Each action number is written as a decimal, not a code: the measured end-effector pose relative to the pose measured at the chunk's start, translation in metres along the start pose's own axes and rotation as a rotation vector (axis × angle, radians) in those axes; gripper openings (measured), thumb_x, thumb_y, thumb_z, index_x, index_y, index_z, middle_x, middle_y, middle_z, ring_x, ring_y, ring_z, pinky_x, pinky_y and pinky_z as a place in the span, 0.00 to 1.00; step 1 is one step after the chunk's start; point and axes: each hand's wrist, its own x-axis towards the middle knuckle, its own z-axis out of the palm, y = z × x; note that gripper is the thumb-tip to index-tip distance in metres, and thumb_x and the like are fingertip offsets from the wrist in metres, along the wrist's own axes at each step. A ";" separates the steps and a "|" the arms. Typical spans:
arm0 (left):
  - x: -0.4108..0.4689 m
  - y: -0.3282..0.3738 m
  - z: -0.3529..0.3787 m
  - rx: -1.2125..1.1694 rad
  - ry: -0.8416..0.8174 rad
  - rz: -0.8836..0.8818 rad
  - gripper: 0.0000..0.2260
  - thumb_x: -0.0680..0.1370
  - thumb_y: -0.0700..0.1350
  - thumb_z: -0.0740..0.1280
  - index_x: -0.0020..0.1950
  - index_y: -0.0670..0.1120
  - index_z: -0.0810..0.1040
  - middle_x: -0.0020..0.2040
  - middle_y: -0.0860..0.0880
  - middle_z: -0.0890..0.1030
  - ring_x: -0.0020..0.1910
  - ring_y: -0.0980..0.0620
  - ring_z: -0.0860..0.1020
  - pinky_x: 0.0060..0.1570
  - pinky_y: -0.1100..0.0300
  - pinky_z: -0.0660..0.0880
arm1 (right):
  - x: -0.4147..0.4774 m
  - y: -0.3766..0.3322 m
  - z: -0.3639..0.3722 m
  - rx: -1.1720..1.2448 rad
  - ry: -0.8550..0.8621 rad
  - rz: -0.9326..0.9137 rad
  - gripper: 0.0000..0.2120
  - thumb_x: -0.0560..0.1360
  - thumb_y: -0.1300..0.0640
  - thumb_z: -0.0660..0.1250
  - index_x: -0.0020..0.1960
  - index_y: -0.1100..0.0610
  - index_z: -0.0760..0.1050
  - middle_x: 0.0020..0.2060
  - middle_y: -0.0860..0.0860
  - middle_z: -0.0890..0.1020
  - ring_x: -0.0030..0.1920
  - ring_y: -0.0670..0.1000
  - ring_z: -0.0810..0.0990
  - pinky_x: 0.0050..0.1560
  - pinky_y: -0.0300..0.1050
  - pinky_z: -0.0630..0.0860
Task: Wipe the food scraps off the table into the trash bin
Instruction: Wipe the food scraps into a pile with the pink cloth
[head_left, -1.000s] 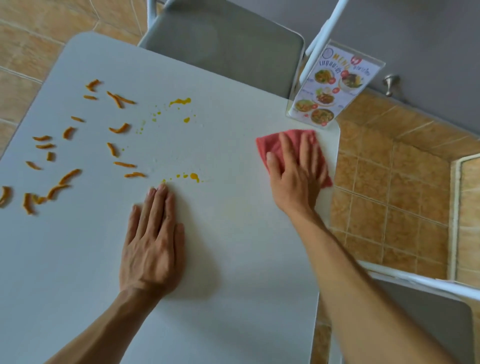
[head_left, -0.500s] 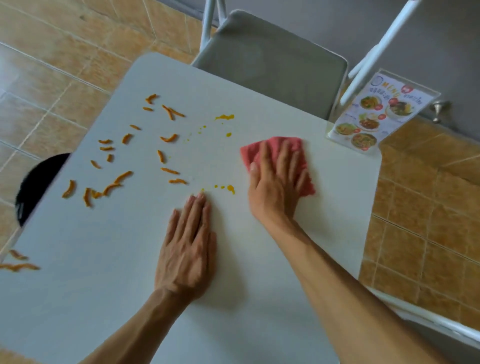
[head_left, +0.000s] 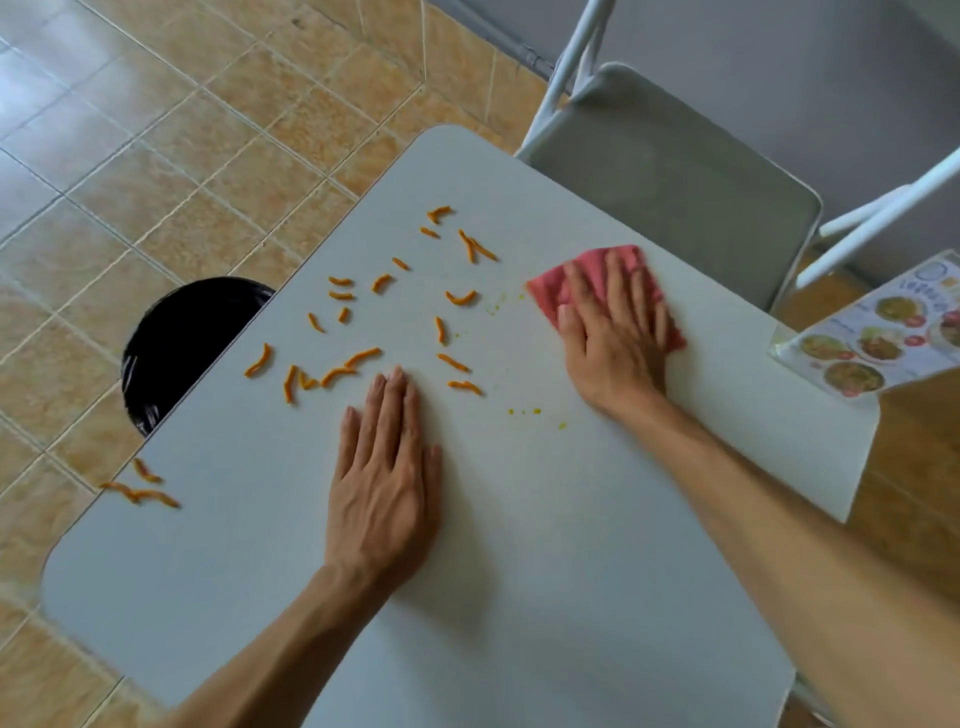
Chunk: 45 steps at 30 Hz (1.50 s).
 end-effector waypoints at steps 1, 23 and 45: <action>0.000 0.001 0.001 0.007 -0.006 0.001 0.27 0.82 0.50 0.51 0.79 0.40 0.54 0.80 0.44 0.52 0.80 0.48 0.48 0.77 0.47 0.50 | 0.009 0.007 -0.005 -0.048 -0.024 -0.152 0.29 0.80 0.37 0.43 0.80 0.40 0.54 0.83 0.51 0.50 0.82 0.54 0.47 0.79 0.59 0.45; 0.000 0.001 -0.002 0.000 -0.048 -0.008 0.27 0.82 0.49 0.50 0.79 0.39 0.54 0.80 0.44 0.52 0.80 0.48 0.48 0.77 0.47 0.49 | 0.020 -0.135 0.039 0.009 0.078 -0.035 0.29 0.83 0.45 0.49 0.81 0.54 0.58 0.81 0.59 0.57 0.81 0.62 0.54 0.78 0.62 0.50; 0.000 0.001 -0.003 -0.014 -0.056 -0.012 0.27 0.82 0.49 0.52 0.79 0.39 0.53 0.81 0.44 0.51 0.80 0.48 0.47 0.77 0.47 0.50 | 0.033 -0.045 0.015 0.010 0.097 0.071 0.30 0.82 0.44 0.44 0.83 0.52 0.51 0.82 0.55 0.53 0.82 0.55 0.49 0.80 0.56 0.47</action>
